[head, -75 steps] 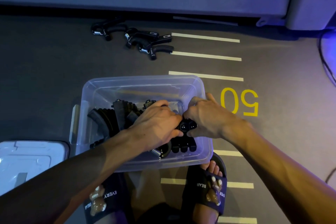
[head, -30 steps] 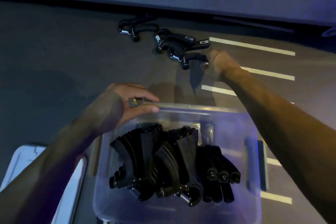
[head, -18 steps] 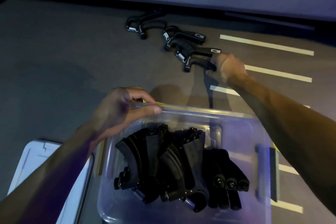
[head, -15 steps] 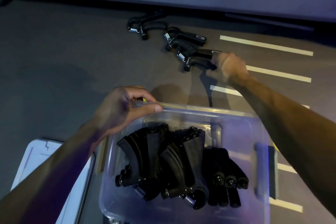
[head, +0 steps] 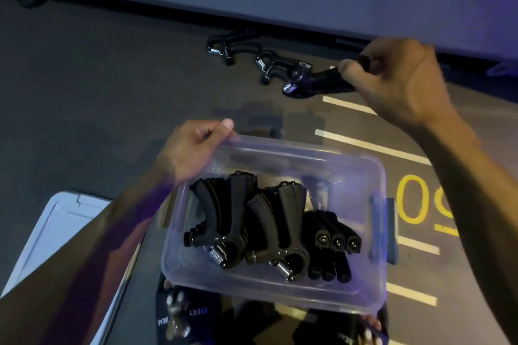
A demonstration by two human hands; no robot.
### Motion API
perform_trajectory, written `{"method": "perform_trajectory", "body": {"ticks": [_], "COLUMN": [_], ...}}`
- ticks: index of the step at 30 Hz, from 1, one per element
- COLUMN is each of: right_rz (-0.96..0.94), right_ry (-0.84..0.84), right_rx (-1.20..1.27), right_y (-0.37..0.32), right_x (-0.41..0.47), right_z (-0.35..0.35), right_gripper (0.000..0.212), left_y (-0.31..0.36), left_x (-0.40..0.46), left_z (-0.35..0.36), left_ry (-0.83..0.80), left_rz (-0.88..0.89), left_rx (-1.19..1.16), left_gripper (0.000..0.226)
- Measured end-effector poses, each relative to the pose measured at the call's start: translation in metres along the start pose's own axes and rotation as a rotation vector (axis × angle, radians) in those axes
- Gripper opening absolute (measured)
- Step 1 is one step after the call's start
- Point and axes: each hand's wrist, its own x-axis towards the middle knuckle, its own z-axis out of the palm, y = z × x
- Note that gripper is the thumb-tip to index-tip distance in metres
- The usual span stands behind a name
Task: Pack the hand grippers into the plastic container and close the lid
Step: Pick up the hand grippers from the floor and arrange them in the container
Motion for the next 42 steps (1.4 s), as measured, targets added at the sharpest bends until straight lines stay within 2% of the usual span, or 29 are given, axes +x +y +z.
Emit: {"method": "perform_trajectory", "body": {"ticks": [4,7,12,15,18,25,29,31,33,39,42], "right_rz": [-0.121,-0.225,-0.322,-0.382,-0.439,-0.499,-0.500,-0.477,-0.465,-0.470,-0.403], "right_ry": [0.015,-0.063,-0.276,-0.340,-0.375,-0.360,-0.470,-0.553,-0.555,-0.561,-0.543], "right_rx": [0.038,0.052,-0.196,-0.329,-0.366,-0.324,-0.290,-0.289,-0.284,-0.195,-0.140], "right_y": [-0.028,-0.056,-0.082,-0.091,-0.097,-0.113,-0.124,-0.126,-0.124,-0.114,-0.096], "right_x": [-0.032,-0.051,-0.059,-0.059,-0.056,-0.051,-0.050,-0.050,-0.051,-0.051,-0.049], "right_z": [-0.043,-0.049,-0.013,0.019,0.045,0.076,0.085,0.093,0.098,0.095,0.076], "right_gripper": [0.048,0.044,0.048,0.046,0.040,0.037,0.035,0.024,0.014,0.006,0.016], "left_y": [0.002,0.000,0.000,-0.002,-0.006,-0.006,-0.004,-0.004,-0.004,-0.006,-0.004], "left_x": [-0.002,-0.002,0.002,0.001,0.002,0.002,0.000,-0.001,-0.001,0.000,-0.001], "left_z": [-0.002,-0.001,0.001,0.000,0.001,0.001,0.000,0.000,0.000,0.001,0.002], "left_ry": [-0.040,-0.019,0.001,-0.001,-0.006,0.017,0.042,0.044,0.051,0.066,0.078], "left_rz": [0.033,0.025,-0.050,-0.049,-0.022,0.026,0.031,0.045,0.058,0.073,0.071], "left_rx": [-0.030,-0.033,-0.168,-0.203,-0.170,-0.087,-0.094,-0.102,-0.095,-0.028,-0.044], "left_gripper": [0.041,0.045,0.050,0.057,0.048,0.043,0.043,0.046,0.046,0.046,0.047]}}
